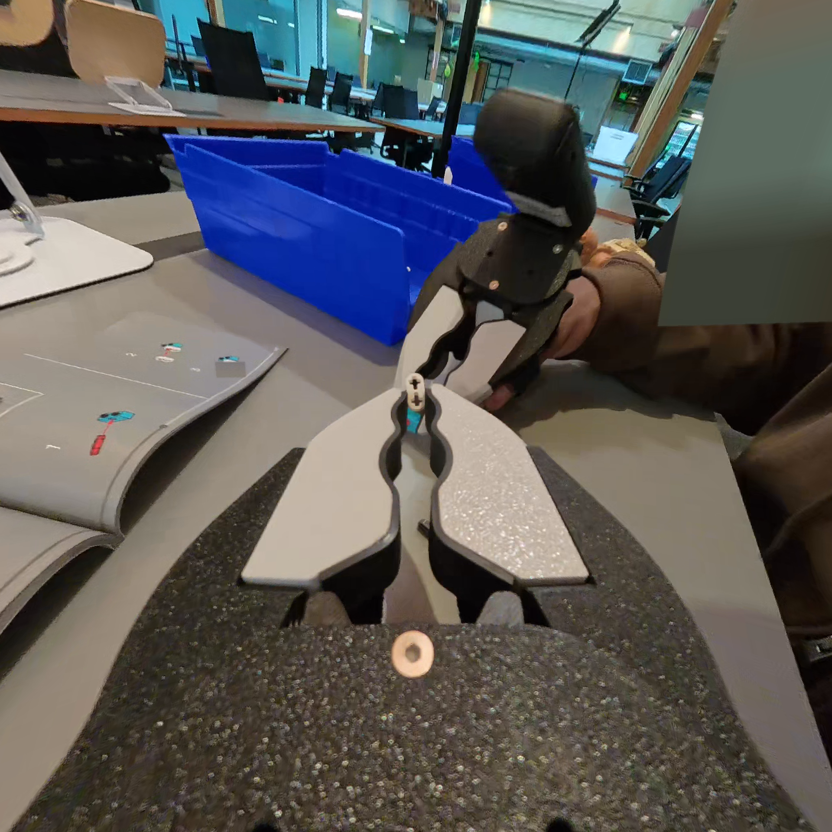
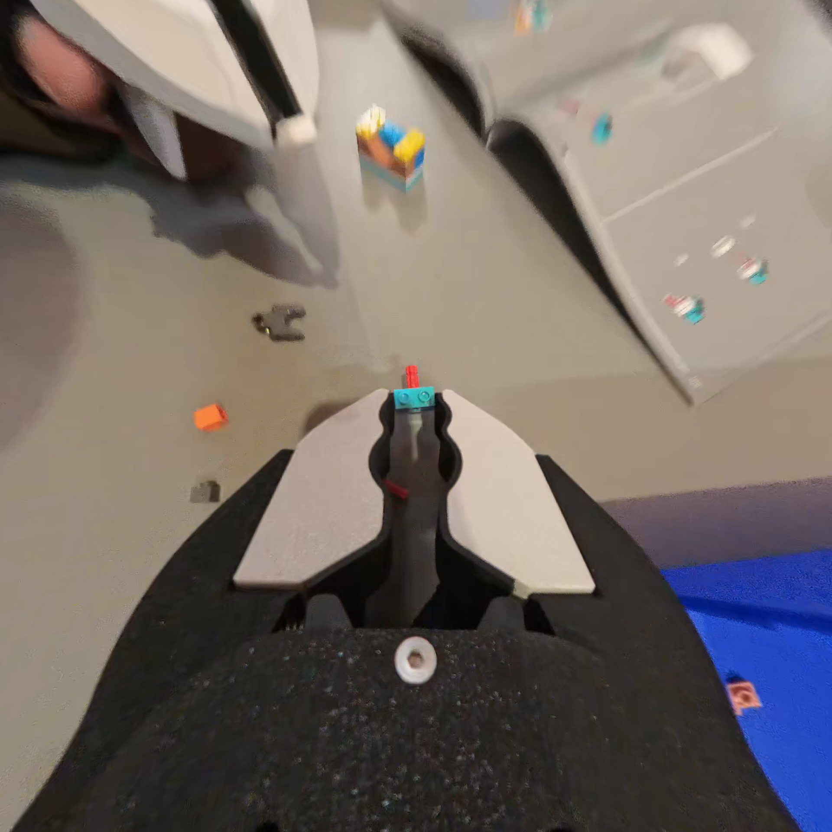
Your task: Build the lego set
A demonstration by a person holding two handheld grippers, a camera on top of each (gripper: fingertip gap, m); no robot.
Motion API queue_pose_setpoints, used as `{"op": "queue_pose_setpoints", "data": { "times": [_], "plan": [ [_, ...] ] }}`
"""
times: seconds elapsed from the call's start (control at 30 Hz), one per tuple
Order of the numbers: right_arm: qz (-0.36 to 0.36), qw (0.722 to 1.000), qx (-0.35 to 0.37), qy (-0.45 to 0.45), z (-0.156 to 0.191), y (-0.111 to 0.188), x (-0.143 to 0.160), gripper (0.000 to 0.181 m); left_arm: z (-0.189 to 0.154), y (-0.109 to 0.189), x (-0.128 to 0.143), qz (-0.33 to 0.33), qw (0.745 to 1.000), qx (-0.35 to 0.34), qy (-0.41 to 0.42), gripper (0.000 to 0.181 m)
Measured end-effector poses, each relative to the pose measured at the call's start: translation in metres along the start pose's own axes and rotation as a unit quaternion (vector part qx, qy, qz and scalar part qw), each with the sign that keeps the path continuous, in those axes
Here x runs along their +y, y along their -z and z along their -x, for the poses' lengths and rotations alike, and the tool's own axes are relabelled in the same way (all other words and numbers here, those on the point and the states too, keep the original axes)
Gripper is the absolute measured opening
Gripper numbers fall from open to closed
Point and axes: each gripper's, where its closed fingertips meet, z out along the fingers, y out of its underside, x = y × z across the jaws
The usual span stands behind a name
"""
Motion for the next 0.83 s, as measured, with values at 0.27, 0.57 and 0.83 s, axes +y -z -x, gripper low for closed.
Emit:
{"op": "queue_pose_setpoints", "data": {
  "times": [0.27,0.57,0.83],
  "plan": [
    [0.008,1.000,-0.018,0.012,0.006,-0.005,0.003,0.025,-0.003,-0.002,0.008,0.021,1.000,-0.005,-0.014,0.007],
    [-0.207,0.970,-0.126,0.017,0.046,0.033,-0.069,0.017,-0.020,-0.004,0.007,0.017,0.998,0.030,-0.049,0.007],
    [-0.209,0.967,-0.142,0.021,0.053,0.031,-0.067,0.008,-0.032,-0.005,0.007,0.014,0.996,0.061,-0.071,0.007]
  ]
}}
